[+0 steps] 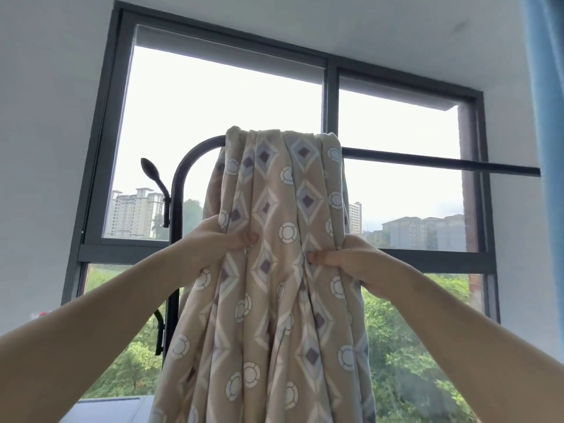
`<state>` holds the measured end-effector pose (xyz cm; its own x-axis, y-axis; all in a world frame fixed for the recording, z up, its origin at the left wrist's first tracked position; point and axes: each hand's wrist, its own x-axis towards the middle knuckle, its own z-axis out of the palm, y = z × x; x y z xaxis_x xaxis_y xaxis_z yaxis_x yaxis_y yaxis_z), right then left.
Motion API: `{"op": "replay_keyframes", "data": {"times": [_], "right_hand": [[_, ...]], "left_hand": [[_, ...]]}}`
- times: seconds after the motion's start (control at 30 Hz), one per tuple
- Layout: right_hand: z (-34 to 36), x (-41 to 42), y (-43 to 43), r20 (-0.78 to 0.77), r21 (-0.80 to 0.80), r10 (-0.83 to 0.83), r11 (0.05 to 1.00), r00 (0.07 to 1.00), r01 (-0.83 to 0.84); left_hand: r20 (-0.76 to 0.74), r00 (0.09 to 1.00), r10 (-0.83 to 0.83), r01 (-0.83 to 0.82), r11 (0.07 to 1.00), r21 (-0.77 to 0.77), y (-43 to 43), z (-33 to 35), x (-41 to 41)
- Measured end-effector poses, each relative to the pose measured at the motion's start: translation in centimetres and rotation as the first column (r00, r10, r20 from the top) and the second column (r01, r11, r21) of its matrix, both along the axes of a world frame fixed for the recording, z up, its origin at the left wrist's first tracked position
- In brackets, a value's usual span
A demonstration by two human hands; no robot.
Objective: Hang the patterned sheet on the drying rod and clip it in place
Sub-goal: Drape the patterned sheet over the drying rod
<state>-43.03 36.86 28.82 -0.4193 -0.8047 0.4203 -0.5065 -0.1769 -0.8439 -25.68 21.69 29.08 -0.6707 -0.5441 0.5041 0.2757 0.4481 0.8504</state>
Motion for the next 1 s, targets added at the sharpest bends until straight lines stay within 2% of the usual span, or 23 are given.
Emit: {"op": "replay_keyframes", "data": {"times": [0.13, 0.3, 0.47, 0.53, 0.73, 0.93, 1.0], "right_hand": [[-0.1, 0.6, -0.3, -0.021, -0.084, -0.094, 0.992, 0.995, 0.092], [0.8, 0.5, -0.3, -0.098, -0.094, -0.135, 0.988, 0.986, 0.126], [1.9, 0.0, -0.6, -0.200, -0.113, -0.174, 0.982, 0.964, 0.153], [3.0, -0.5, -0.7, -0.255, -0.138, -0.180, 0.979, 0.950, 0.149], [8.8, -1.6, -1.0, -0.339, -0.305, -0.189, 0.949, 0.922, 0.082], [14.1, -2.6, -2.8, -0.381, -0.429, -0.247, 0.901, 0.891, 0.066], [15.0, -3.2, -3.6, -0.408, -0.454, -0.296, 0.887, 0.864, 0.090]], "left_hand": [[0.060, 0.997, 0.038, -0.038, 0.999, -0.009, 0.0, -0.9, 0.0], [0.021, 0.990, 0.141, -0.139, 0.986, -0.091, -0.5, -0.2, 0.6], [-0.128, 0.952, 0.277, -0.303, 0.906, -0.296, -1.3, 0.2, -0.2], [-0.188, 0.940, 0.285, -0.336, 0.867, -0.367, -1.9, 1.3, -0.5], [-0.356, 0.909, 0.218, -0.373, 0.808, -0.457, -2.4, 8.1, -1.8], [-0.259, 0.953, 0.156, -0.273, 0.810, -0.519, -3.8, 14.1, -3.1], [-0.214, 0.957, 0.197, -0.285, 0.786, -0.549, -4.2, 14.8, -3.8]]}}
